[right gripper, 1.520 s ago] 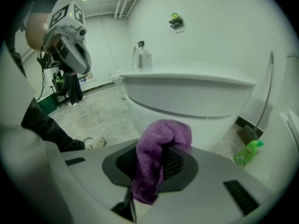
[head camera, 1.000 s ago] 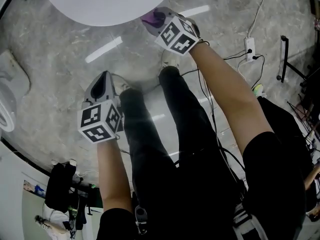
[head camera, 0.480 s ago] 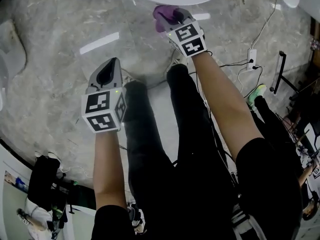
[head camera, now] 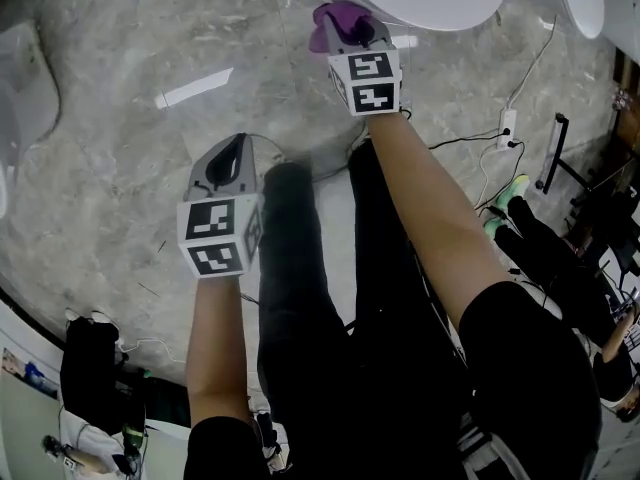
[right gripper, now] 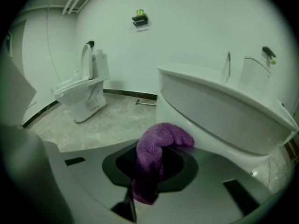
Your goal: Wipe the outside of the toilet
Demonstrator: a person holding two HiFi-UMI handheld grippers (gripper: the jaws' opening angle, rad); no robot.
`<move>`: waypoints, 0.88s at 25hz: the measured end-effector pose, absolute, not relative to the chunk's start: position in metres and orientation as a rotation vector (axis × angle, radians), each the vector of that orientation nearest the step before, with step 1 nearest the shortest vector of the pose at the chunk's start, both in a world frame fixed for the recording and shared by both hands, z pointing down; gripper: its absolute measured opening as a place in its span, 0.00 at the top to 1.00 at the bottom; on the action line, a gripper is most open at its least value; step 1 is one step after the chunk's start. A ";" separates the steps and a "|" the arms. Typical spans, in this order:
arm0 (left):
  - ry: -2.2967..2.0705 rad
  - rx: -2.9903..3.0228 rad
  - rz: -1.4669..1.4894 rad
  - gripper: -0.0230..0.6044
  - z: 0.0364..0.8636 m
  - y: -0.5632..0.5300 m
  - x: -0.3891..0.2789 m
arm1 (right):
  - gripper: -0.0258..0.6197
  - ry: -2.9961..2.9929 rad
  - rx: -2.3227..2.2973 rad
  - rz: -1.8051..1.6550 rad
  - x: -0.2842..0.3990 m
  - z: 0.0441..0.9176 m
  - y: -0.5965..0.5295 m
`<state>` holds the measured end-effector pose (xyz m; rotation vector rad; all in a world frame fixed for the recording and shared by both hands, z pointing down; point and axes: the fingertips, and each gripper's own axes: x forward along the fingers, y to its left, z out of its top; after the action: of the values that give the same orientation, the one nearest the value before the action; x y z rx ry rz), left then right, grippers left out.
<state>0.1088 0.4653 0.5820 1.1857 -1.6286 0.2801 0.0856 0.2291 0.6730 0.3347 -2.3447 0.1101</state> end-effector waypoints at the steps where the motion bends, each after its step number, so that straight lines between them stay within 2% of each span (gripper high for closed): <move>1: -1.629 1.194 0.280 0.95 0.583 0.469 0.101 | 0.84 -2.346 0.368 0.117 0.080 0.673 0.230; 22: -1.585 1.256 0.325 0.95 0.602 0.486 0.005 | 0.83 -2.402 0.970 0.455 0.012 0.662 0.218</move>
<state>0.0055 0.4858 0.6025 1.2557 -1.5849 0.3252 0.0117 0.2182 0.6619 0.9702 -2.4025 0.4550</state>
